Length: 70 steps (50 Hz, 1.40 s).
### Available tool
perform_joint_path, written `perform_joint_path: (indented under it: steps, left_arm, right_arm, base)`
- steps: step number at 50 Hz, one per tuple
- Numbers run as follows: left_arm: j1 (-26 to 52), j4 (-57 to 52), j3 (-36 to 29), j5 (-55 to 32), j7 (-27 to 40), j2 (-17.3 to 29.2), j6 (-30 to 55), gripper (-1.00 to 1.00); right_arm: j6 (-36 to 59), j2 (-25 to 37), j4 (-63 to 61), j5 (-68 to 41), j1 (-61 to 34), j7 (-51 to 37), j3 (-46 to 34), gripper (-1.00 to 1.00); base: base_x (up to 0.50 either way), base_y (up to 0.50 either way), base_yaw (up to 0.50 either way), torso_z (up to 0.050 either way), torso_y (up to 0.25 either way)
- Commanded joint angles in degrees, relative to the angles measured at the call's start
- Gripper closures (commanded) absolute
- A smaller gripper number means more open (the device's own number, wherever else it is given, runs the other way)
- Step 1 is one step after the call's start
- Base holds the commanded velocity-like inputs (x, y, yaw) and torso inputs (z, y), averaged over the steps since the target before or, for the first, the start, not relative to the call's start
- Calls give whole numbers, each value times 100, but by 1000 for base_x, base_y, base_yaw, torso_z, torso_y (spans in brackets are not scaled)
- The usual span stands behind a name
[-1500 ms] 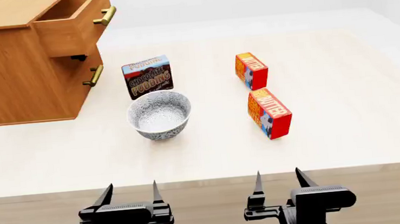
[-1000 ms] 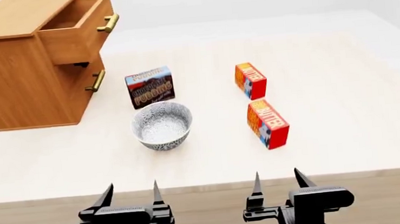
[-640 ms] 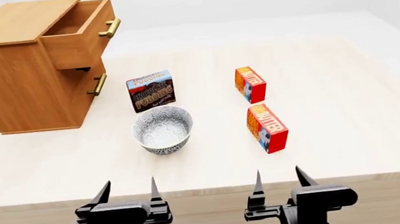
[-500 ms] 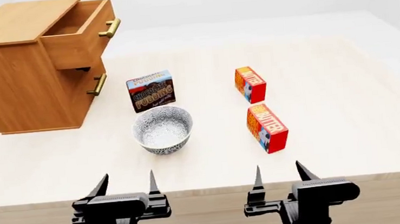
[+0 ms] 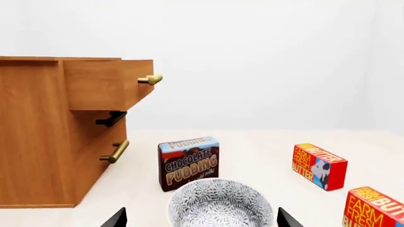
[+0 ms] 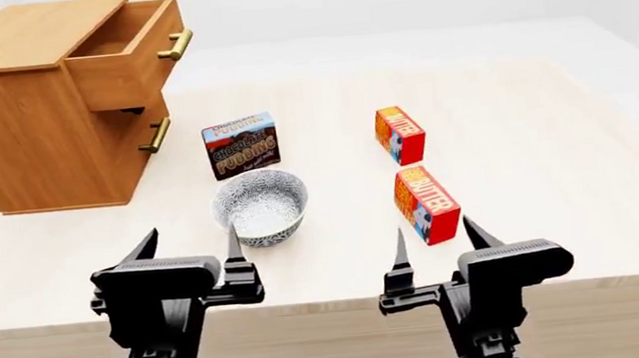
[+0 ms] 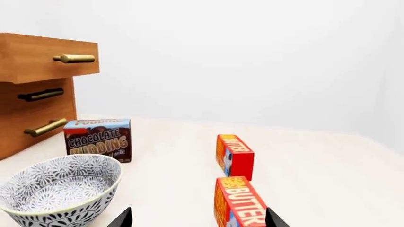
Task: Put the butter at the front in the top drawer of the cabinet and close it.
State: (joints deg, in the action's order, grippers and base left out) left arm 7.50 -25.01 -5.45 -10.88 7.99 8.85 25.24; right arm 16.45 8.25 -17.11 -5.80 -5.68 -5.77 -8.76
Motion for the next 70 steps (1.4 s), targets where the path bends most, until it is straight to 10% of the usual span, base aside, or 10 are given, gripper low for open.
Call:
perform_joint_path:
  steps: [1, 70]
  left_arm:
    - [193, -589, 32, -132, 153, 89, 561, -100]
    - [312, -1113, -40, -571, 414, 315, 949, -100]
  right_arm:
    - [305, 97, -319, 1, -175, -52, -96, -100]
    - [320, 362, -765, -250, -84, -346, -151, -100]
  base:
    - [0, 0, 0, 0, 0]
    - [356, 0, 0, 0, 0]
